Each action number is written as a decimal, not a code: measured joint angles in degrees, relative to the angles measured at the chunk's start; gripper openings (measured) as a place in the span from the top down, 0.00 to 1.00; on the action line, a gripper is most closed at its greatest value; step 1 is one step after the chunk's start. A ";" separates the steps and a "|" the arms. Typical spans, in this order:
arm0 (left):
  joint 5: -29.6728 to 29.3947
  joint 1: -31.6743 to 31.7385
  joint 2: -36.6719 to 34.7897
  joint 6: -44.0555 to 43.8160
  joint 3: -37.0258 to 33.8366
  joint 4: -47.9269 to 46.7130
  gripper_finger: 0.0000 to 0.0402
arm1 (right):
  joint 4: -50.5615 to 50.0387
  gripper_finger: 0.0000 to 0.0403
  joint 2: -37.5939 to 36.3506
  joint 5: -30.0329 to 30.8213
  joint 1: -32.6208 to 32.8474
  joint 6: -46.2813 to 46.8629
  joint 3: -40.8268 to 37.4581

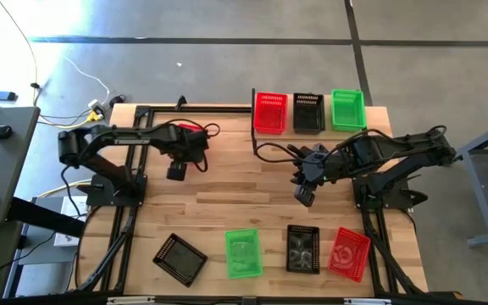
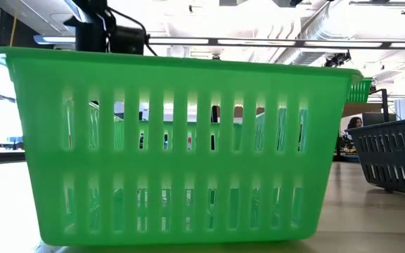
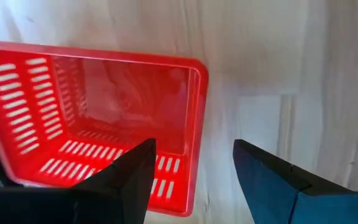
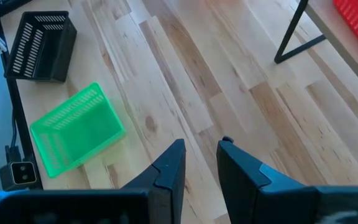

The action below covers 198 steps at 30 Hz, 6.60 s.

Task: Stack baskets on shelf by color
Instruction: Stack the top red basket on top of the other red basket on the shelf

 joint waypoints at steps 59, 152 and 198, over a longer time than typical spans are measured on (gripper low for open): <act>-2.64 -6.49 2.96 -14.50 43.72 3.85 0.99 | -3.26 0.80 -0.53 25.51 -3.01 5.41 0.11; 4.96 -3.64 27.71 -7.15 63.54 6.62 0.99 | -10.91 0.80 -0.59 24.13 -27.82 -6.81 8.24; 1.88 -4.82 27.71 -6.03 63.54 9.26 0.74 | -10.95 0.80 -0.59 23.18 -27.82 -7.01 8.24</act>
